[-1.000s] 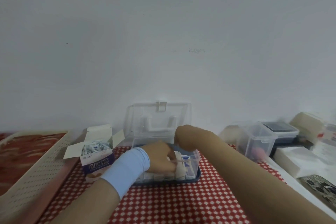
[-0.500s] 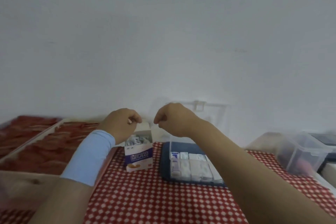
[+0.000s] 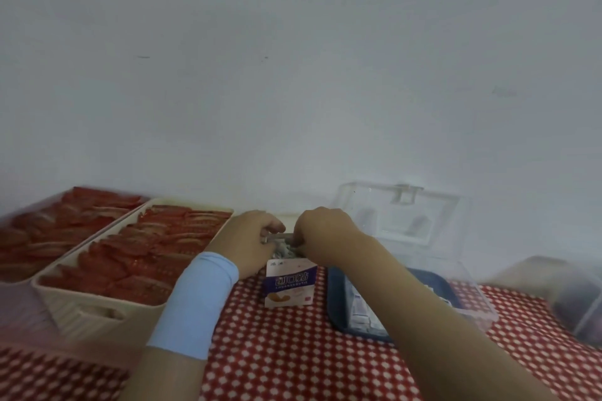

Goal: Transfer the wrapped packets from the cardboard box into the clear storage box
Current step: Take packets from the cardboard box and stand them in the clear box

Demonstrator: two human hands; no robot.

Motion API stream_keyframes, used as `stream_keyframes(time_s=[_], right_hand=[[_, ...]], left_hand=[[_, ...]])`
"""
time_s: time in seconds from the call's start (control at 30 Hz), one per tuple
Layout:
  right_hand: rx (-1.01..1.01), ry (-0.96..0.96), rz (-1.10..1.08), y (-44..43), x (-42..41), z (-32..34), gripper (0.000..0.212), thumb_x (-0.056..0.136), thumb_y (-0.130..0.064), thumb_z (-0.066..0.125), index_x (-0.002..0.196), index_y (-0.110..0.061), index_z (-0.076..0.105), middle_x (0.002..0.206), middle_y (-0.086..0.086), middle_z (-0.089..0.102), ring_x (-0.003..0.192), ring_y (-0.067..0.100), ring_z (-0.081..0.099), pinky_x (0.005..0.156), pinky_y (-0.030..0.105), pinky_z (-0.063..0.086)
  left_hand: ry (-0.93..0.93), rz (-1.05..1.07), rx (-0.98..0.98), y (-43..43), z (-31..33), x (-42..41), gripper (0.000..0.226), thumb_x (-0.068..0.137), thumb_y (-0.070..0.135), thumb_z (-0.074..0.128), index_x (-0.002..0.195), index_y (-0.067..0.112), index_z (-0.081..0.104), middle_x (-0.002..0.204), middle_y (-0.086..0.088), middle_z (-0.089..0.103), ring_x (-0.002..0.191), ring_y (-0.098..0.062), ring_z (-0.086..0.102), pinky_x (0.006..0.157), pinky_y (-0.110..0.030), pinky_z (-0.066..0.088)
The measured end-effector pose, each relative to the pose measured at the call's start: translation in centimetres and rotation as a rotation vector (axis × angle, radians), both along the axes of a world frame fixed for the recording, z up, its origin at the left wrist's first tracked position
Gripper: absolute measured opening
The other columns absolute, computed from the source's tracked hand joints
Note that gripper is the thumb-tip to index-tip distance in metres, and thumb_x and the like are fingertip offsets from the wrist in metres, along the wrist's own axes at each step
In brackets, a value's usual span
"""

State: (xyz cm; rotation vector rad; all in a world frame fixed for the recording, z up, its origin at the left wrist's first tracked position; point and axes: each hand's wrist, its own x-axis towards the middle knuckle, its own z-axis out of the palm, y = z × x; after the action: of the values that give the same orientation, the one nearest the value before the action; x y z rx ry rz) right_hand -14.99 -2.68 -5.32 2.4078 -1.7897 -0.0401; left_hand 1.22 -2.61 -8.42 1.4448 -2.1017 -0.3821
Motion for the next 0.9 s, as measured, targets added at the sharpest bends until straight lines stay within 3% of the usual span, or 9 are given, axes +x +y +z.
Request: stream_keyframes(time_s=[0.13, 0.2, 0.27, 0.4, 0.5, 0.6, 0.73, 0.83, 0.9], right_hand=[[0.035, -0.067, 0.016, -0.2, 0.1, 0.5, 0.016, 0.093, -0.03, 0.066, 0.103, -0.03, 0.078, 0.093, -0.005, 0.072, 0.081, 0.017, 0.065, 0.068, 0.028, 0.048], [0.029, -0.168, 0.016, -0.3, -0.3, 1.1, 0.014, 0.09, -0.028, 0.069, 0.102, -0.028, 0.077, 0.098, -0.006, 0.074, 0.088, 0.015, 0.067, 0.078, 0.031, 0.055], [0.01, -0.277, 0.032, -0.3, -1.0, 1.7, 0.012, 0.09, -0.023, 0.07, 0.1, -0.025, 0.077, 0.099, -0.006, 0.074, 0.091, 0.013, 0.067, 0.084, 0.031, 0.056], [-0.017, -0.415, 0.086, 0.2, -1.9, 2.6, 0.013, 0.094, -0.018, 0.065, 0.1, -0.02, 0.076, 0.1, -0.005, 0.07, 0.088, 0.009, 0.06, 0.078, 0.02, 0.046], [-0.025, -0.518, 0.134, 0.5, -2.2, 2.5, 0.012, 0.095, -0.016, 0.064, 0.098, -0.019, 0.075, 0.092, -0.01, 0.065, 0.081, 0.003, 0.057, 0.069, 0.012, 0.041], [-0.032, -0.636, 0.141, 0.4, -2.4, 2.0, 0.005, 0.093, -0.02, 0.068, 0.095, -0.022, 0.072, 0.087, -0.015, 0.064, 0.074, -0.001, 0.056, 0.064, 0.01, 0.039], [0.007, -0.635, 0.094, 0.4, -2.8, 1.6, 0.02, 0.091, -0.022, 0.072, 0.111, -0.022, 0.072, 0.094, -0.01, 0.066, 0.08, 0.006, 0.064, 0.066, 0.012, 0.046], [-0.007, -0.696, 0.035, 0.5, -3.4, 2.0, 0.012, 0.092, -0.013, 0.068, 0.101, -0.018, 0.074, 0.076, -0.013, 0.067, 0.06, -0.001, 0.064, 0.05, 0.008, 0.041], [-0.055, -0.741, 0.023, 0.7, -4.0, 2.6, 0.012, 0.093, -0.012, 0.065, 0.098, -0.019, 0.074, 0.073, -0.01, 0.067, 0.054, -0.005, 0.06, 0.052, 0.01, 0.04]], left_hand=[[-0.015, -0.009, -0.013, 0.1, 0.2, -0.2, 0.028, 0.095, 0.012, 0.055, 0.113, 0.024, 0.073, 0.114, 0.009, 0.066, 0.103, -0.009, 0.061, 0.095, -0.022, 0.045], [-0.012, -0.018, -0.003, 0.0, 0.2, -0.4, 0.03, 0.094, 0.018, 0.052, 0.112, 0.028, 0.074, 0.115, 0.012, 0.067, 0.101, -0.006, 0.062, 0.096, -0.025, 0.048], [-0.005, -0.01, 0.011, -0.2, -0.1, -0.5, 0.028, 0.089, 0.033, 0.054, 0.109, 0.034, 0.073, 0.115, 0.017, 0.068, 0.101, -0.003, 0.062, 0.096, -0.03, 0.05], [0.076, 0.031, 0.007, -0.1, -0.4, -0.9, 0.035, 0.078, 0.059, 0.056, 0.107, 0.043, 0.068, 0.105, 0.024, 0.069, 0.097, 0.003, 0.061, 0.091, -0.028, 0.051], [0.097, 0.071, -0.014, 0.0, -0.4, -1.5, 0.02, 0.085, 0.055, 0.059, 0.084, 0.038, 0.068, 0.084, 0.017, 0.07, 0.082, -0.002, 0.064, 0.079, -0.028, 0.051], [0.155, 0.09, -0.018, 0.1, -0.5, -1.5, 0.026, 0.088, 0.051, 0.063, 0.069, 0.033, 0.065, 0.072, 0.012, 0.068, 0.072, -0.005, 0.064, 0.074, -0.029, 0.052], [0.223, 0.064, 0.004, 0.1, -0.5, -1.5, 0.016, 0.086, 0.05, 0.067, 0.08, 0.035, 0.071, 0.081, 0.017, 0.071, 0.08, 0.001, 0.064, 0.077, -0.026, 0.051], [0.297, 0.031, 0.025, -0.4, -0.7, -1.2, 0.005, 0.085, 0.046, 0.069, 0.088, 0.043, 0.068, 0.089, 0.022, 0.07, 0.088, 0.003, 0.064, 0.083, -0.027, 0.051], [0.403, 0.006, 0.009, -0.4, -0.3, -1.0, 0.008, 0.088, 0.04, 0.069, 0.095, 0.043, 0.066, 0.091, 0.022, 0.07, 0.089, 0.005, 0.063, 0.083, -0.026, 0.051]])
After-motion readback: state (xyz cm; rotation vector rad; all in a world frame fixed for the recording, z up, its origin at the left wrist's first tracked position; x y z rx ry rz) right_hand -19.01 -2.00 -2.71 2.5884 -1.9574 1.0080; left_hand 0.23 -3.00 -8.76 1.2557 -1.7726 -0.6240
